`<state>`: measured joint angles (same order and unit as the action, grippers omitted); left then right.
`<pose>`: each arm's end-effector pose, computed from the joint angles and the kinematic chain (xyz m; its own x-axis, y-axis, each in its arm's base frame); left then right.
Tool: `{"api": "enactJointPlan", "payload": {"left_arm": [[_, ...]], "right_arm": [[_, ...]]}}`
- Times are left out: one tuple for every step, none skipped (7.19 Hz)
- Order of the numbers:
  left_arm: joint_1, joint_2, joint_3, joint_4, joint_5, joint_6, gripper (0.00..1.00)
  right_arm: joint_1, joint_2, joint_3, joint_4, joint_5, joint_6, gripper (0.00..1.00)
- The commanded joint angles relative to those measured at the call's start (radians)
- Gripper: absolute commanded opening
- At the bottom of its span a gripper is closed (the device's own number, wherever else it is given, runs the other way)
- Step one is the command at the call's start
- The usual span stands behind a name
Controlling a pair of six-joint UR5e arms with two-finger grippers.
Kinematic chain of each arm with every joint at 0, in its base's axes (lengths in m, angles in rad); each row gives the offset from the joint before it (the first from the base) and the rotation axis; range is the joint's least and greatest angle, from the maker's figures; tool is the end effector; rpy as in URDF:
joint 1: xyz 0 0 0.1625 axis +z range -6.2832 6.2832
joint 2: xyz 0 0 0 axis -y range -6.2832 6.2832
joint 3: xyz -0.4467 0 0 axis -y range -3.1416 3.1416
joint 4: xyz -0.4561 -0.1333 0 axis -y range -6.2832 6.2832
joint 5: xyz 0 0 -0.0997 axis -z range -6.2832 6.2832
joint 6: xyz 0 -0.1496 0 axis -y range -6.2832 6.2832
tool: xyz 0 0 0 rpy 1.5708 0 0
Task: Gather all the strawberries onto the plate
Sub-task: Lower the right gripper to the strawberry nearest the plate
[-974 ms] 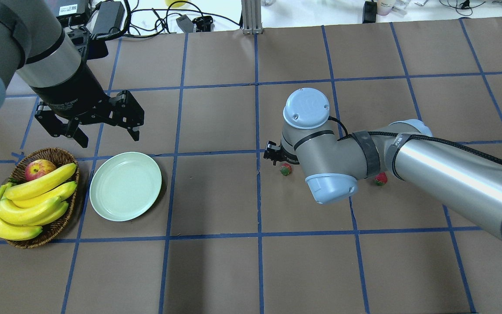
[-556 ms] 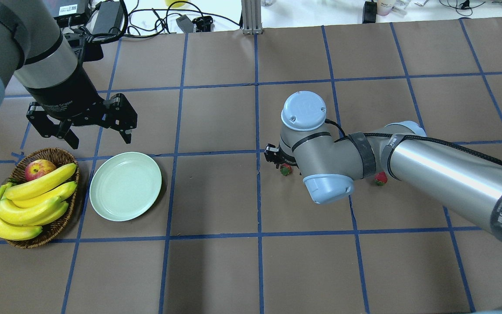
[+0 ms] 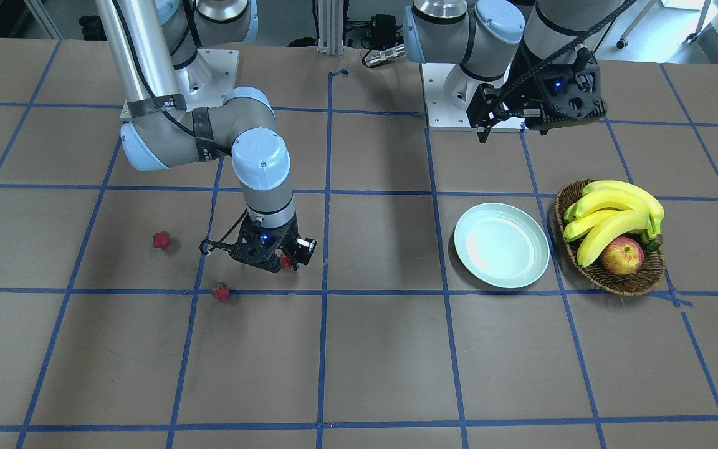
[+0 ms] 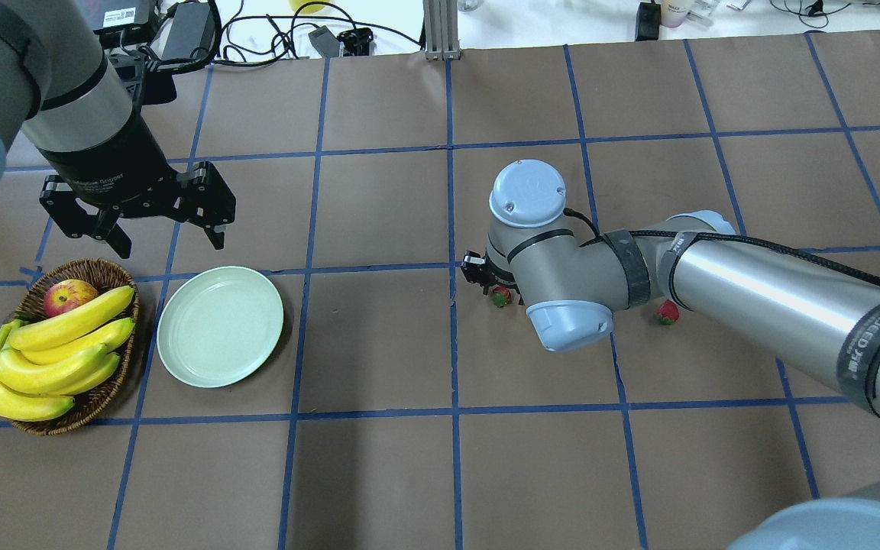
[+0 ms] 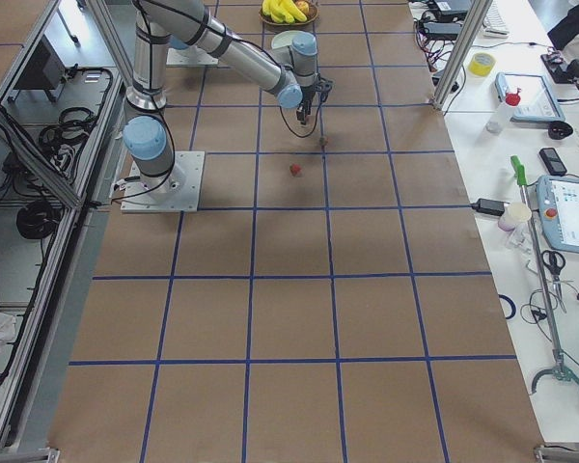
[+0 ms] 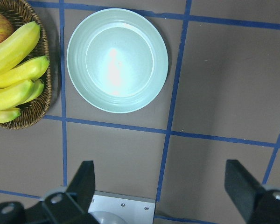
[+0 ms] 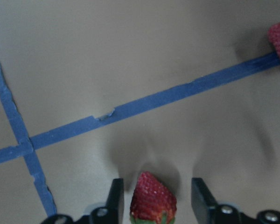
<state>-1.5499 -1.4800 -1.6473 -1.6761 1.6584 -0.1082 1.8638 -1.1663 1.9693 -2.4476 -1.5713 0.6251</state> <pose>-0.1097 -0.5037 0.4564 -0.9880 -0.1203 -0.0964 -0.1283 0.9884 0.0809 0.3017 -0.5389 0.1032 -0.9449 0.3245 -0.0427 0.3267 0.9432 -0.0601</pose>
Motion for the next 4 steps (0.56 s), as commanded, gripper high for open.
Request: {"api": "enactJointPlan", "payload": {"left_arm": [[-0.001,0.003,0.004,0.003,-0.002,0.013,1.00],[-0.001,0.006,0.004,0.003,-0.005,0.013,1.00],[0.002,0.007,0.004,0.003,-0.003,0.013,1.00],[0.002,0.009,0.006,0.006,-0.005,0.013,1.00]], "right_arm": [[0.000,0.002,-0.007,-0.023,-0.001,-0.004,0.12],[0.000,-0.004,-0.019,-0.019,0.001,-0.005,0.07],[0.012,-0.004,-0.051,-0.011,0.010,0.008,0.07],[0.041,0.002,-0.069,-0.013,0.086,0.060,0.09]]}}
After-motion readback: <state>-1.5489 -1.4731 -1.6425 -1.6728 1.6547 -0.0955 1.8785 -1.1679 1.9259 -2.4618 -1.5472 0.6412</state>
